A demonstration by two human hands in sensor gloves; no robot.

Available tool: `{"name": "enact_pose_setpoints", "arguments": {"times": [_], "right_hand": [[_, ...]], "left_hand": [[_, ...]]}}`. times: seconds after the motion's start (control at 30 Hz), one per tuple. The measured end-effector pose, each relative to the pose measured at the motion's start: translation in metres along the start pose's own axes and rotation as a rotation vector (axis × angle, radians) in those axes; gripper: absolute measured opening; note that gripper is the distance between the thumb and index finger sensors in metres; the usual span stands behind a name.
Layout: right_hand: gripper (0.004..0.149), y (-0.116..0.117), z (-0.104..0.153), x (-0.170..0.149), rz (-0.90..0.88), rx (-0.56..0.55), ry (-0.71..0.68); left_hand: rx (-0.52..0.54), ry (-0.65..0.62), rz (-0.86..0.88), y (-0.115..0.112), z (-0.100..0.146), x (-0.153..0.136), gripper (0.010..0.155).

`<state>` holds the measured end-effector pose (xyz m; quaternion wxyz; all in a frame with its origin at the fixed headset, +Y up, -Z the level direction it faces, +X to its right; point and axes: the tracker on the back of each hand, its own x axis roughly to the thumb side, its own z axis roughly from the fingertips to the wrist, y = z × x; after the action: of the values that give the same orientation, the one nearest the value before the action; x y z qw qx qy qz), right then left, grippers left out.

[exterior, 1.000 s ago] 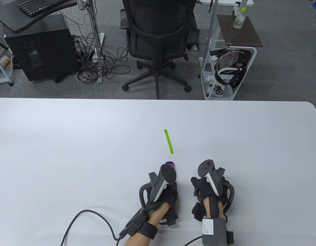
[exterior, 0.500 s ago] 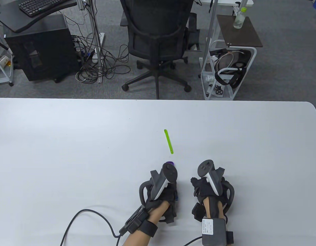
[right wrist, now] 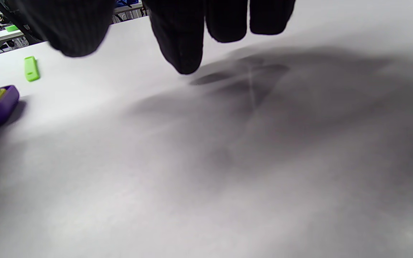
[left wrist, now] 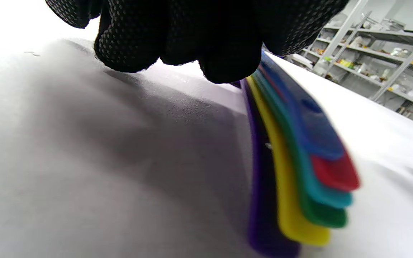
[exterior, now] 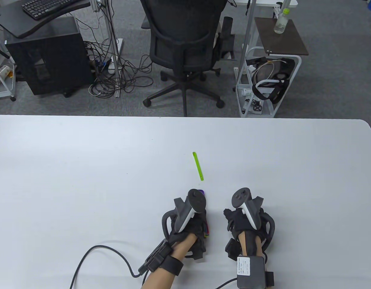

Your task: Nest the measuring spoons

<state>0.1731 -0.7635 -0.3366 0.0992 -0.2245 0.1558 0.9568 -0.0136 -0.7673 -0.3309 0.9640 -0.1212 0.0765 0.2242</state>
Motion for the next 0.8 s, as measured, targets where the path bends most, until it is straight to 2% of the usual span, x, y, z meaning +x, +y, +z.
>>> {"name": "enact_pose_setpoints", "arguments": {"times": [0.17,0.33,0.47,0.53,0.7,0.8], "right_hand": [[0.062,0.000,-0.001,0.001,-0.007,-0.009,-0.007],[0.061,0.001,-0.001,0.001,0.003,-0.013,-0.007],[0.061,0.001,-0.002,0.001,0.012,-0.021,0.001],[0.061,0.003,-0.004,0.001,0.027,-0.026,0.013],[0.061,0.002,-0.007,0.001,0.042,-0.059,0.036],[0.061,0.000,-0.008,0.003,0.045,-0.088,0.036]], "left_hand": [[0.008,-0.038,0.038,0.011,0.007,0.000,0.046],[0.058,-0.078,-0.026,0.041,0.010,-0.021,0.047],[0.158,-0.086,-0.149,0.070,0.010,-0.062,0.049],[0.210,-0.043,-0.204,0.082,0.009,-0.086,0.050],[0.225,0.022,-0.192,0.096,0.008,-0.138,0.049],[0.220,0.019,-0.179,0.098,0.008,-0.154,0.050]]}}
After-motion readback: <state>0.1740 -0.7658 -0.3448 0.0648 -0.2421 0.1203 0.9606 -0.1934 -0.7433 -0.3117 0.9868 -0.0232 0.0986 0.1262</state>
